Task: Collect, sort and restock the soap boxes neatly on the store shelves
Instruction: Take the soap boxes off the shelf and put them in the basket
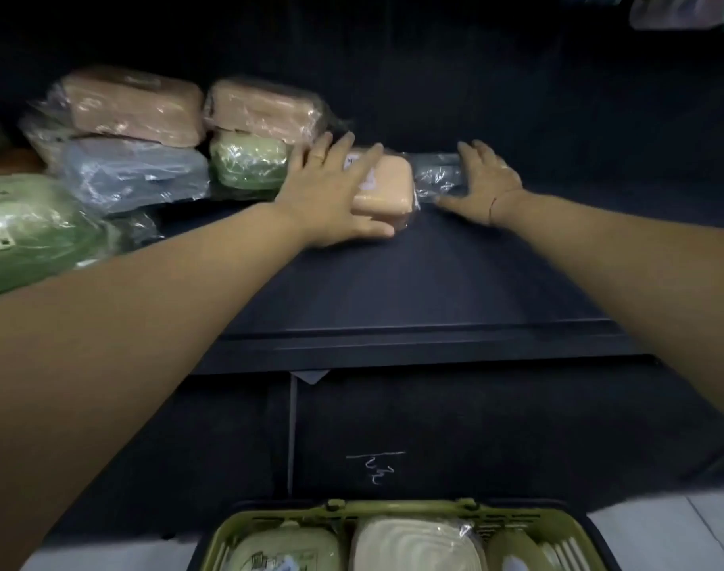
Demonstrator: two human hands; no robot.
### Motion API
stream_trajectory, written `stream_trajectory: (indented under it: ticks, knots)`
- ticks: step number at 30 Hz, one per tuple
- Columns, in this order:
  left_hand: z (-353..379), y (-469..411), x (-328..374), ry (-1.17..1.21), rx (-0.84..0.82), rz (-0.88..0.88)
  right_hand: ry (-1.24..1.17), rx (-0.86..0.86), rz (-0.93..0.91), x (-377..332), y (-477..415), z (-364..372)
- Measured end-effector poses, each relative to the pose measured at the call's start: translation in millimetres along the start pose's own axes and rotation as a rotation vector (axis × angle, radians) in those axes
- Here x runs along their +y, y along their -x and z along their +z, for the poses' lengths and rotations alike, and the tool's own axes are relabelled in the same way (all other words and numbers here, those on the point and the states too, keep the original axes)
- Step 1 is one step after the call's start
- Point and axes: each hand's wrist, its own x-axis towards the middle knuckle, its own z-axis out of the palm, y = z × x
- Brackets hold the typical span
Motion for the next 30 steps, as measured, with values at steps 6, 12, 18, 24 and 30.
stream_trajectory:
  ticks: [6,12,18,24,30]
  knots:
    - [5.1,-1.8,-0.8,-0.041,0.124,0.019,0.198,-0.019,-0.065,10.5,-1.4,-4.8]
    - [-17.6,46.8,25.5,0.259,0.100,-0.049,0.226,0.058,-0.125,22.6,57.0,-34.9]
    - [-56.1,142.8,52.5,0.439,0.151,-0.070,-0.193,-0.170,-0.048,42.1,140.9,-71.5]
    - [-72.3,264.3,59.5,0.534,0.094,-0.147,-0.438,-0.182,-0.062,31.6,305.3,-127.1]
    - [-54.9,355.6,80.1,0.596,-0.242,-0.265,-0.165,-0.733,-0.132,40.7,445.3,-129.8]
